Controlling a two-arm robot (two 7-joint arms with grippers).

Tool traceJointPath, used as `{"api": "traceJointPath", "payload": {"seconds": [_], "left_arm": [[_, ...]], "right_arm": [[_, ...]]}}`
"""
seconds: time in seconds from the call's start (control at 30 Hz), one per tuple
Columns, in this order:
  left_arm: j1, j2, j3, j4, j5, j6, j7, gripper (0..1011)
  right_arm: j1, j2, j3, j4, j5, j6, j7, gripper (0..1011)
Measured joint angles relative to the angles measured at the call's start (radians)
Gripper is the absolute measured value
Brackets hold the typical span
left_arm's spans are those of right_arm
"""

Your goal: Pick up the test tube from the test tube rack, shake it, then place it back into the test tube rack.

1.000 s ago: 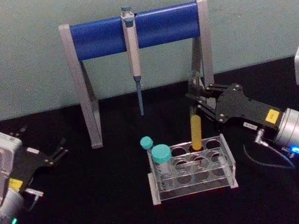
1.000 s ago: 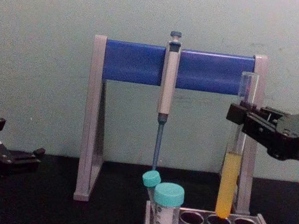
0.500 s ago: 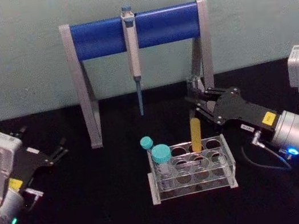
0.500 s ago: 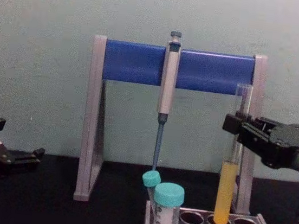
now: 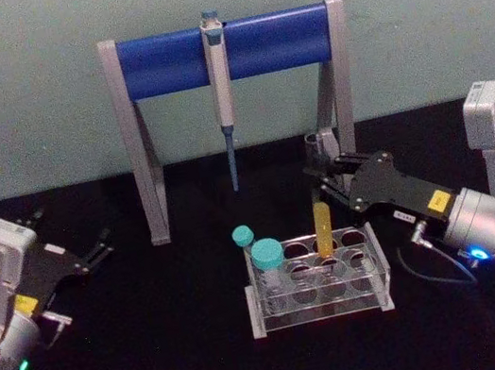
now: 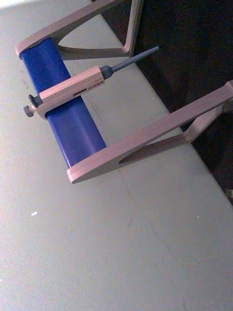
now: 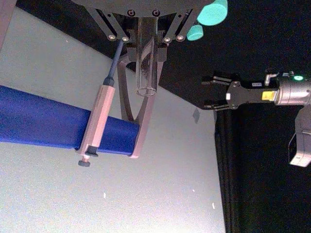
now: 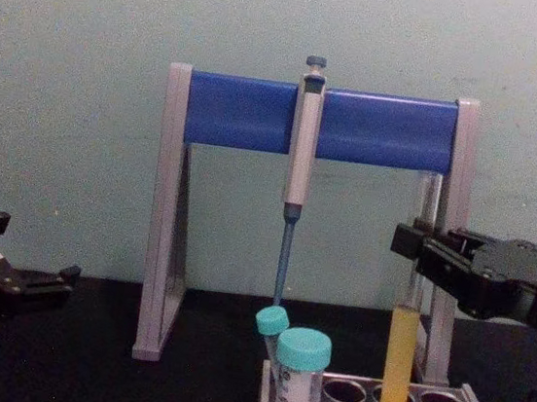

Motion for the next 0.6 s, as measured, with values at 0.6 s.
{"api": "traceJointPath", "payload": {"seconds": [0.6], "left_arm": [[0.000,0.000,0.000,0.000,0.000,0.000,0.000,1001]], "right_arm": [[0.015,-0.014,-0.014,0.046,-0.011,0.010,0.006,229]]}}
